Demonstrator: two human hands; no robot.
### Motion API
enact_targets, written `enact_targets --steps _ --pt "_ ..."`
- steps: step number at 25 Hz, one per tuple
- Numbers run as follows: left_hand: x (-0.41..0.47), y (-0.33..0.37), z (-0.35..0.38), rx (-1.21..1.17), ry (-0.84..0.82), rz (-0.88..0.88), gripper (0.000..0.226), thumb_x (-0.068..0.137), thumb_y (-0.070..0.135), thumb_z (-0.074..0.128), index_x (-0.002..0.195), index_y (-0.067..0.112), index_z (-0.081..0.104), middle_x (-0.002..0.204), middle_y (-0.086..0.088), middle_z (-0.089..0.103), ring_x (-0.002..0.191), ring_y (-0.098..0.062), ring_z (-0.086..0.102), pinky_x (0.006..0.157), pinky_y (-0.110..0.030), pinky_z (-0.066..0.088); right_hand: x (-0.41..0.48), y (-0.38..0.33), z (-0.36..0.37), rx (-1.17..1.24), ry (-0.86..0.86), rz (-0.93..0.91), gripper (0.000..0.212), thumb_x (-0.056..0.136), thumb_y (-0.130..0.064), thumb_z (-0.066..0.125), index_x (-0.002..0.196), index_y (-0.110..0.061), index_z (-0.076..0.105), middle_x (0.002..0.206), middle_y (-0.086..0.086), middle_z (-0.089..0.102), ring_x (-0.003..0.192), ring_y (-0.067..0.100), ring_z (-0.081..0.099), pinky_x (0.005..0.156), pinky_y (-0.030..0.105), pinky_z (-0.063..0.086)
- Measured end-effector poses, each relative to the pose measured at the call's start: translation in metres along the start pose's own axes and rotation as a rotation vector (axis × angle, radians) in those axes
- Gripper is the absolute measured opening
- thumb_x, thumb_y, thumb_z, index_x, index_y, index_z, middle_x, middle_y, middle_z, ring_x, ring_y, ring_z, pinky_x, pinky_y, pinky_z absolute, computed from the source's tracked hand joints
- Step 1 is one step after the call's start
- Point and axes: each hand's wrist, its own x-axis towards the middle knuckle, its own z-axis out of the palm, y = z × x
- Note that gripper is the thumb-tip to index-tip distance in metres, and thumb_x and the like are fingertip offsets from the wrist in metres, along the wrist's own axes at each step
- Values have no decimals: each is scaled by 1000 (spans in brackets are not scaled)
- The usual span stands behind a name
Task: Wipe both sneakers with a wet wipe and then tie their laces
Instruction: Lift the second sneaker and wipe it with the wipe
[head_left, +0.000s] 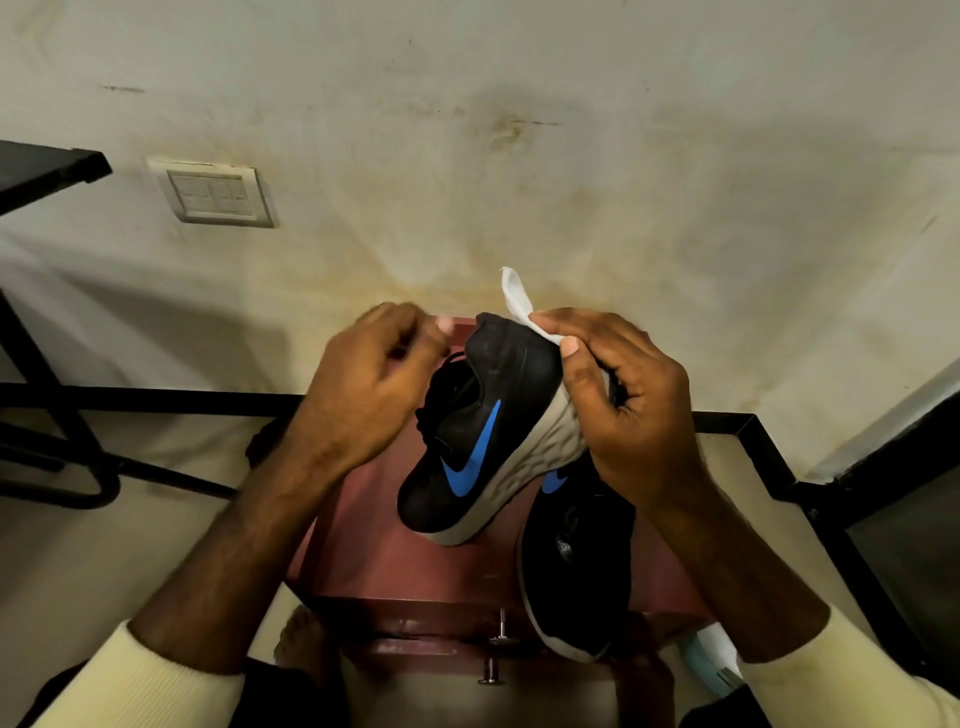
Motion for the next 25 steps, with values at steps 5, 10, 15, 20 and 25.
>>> enact_targets --steps 5,10,15,20,25 --pt "-4 4 13 -368 -314 69 50 105 42 46 79 2 64 71 -17 63 64 -29 63 61 -40 48 1 -2 2 -23 -6 -6 27 105 -5 55 125 -3 73 123 4 74 122 15 67 104 33 54" --pt "1 7 19 -562 -165 -107 57 99 51 57 71 2 63 70 -27 62 60 -43 58 66 -45 47 1 -17 3 -95 164 -44 28 107 -7 54 129 -2 71 128 6 73 126 18 66 105 41 56" --pt "3 7 21 -700 -65 -329 58 100 49 55 91 -6 72 99 -39 68 82 -36 64 79 -44 46 -18 -21 33 -303 -103 -223 35 104 -11 61 138 -6 67 144 6 66 141 16 57 115 48 46" --pt "2 1 15 -544 172 -534 24 105 17 49 113 13 70 101 -5 78 93 -19 75 76 -27 56 -45 -27 46 -265 -288 -278 37 107 -30 57 136 -11 70 150 0 62 147 14 50 109 41 49" --pt "-2 -3 16 -424 139 -384 34 101 5 48 132 4 61 126 -16 70 117 -31 67 103 -45 54 -26 -37 47 -324 -367 -85 63 110 -50 27 164 -17 32 174 -2 24 162 11 18 128 45 28"
